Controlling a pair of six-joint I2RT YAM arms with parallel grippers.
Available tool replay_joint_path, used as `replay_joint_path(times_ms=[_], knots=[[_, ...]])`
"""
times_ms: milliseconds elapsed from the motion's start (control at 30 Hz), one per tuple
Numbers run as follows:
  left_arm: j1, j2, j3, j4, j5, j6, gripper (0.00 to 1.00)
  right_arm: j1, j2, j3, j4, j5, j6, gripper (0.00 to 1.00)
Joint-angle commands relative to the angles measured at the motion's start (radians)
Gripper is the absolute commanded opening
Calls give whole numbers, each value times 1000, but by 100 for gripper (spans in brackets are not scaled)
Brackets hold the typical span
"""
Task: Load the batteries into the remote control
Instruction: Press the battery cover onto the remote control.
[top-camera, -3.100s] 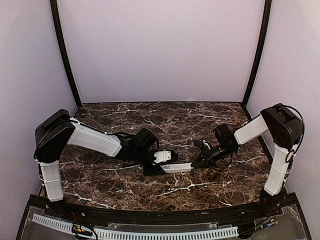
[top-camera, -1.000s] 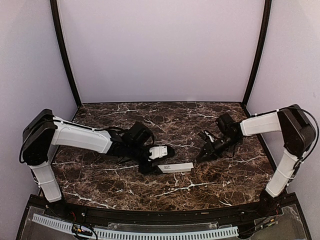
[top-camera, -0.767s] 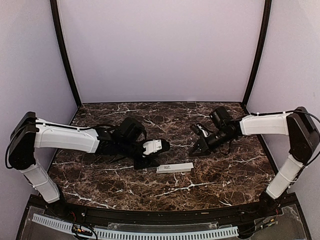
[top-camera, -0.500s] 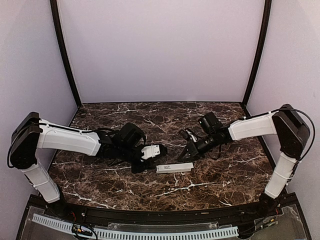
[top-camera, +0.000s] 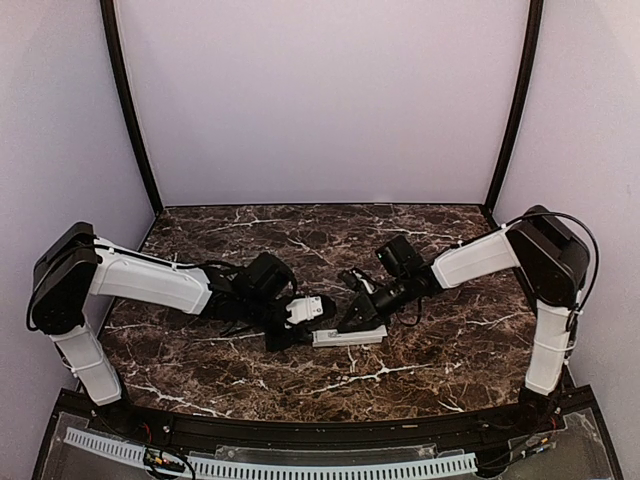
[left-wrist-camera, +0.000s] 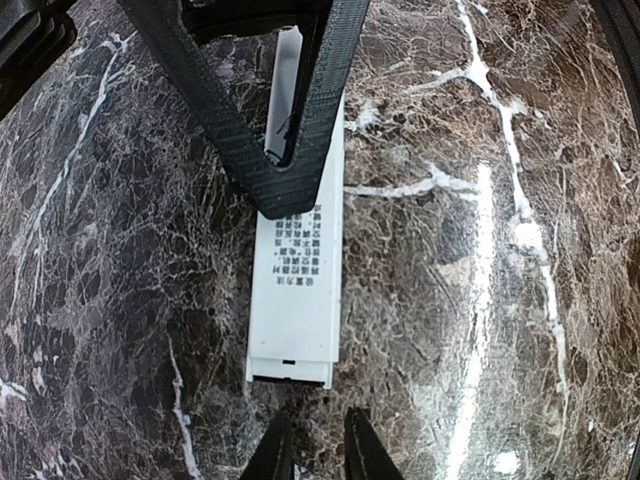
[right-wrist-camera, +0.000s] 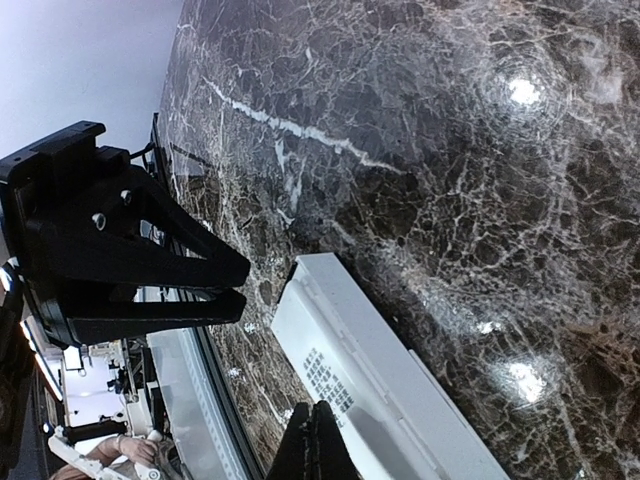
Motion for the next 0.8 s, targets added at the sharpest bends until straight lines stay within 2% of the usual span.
replay_joint_path(times_ms=[0,467,767], knots=[[-3,4,12,12,19,-12,18,10,38,3,38,7,15,0],[-3,22,28,17,30,-18,19,11,64,-28,82,34,67,0],[-3,19,44,43,44,28,49,10,40,-7,71,12,68,0]])
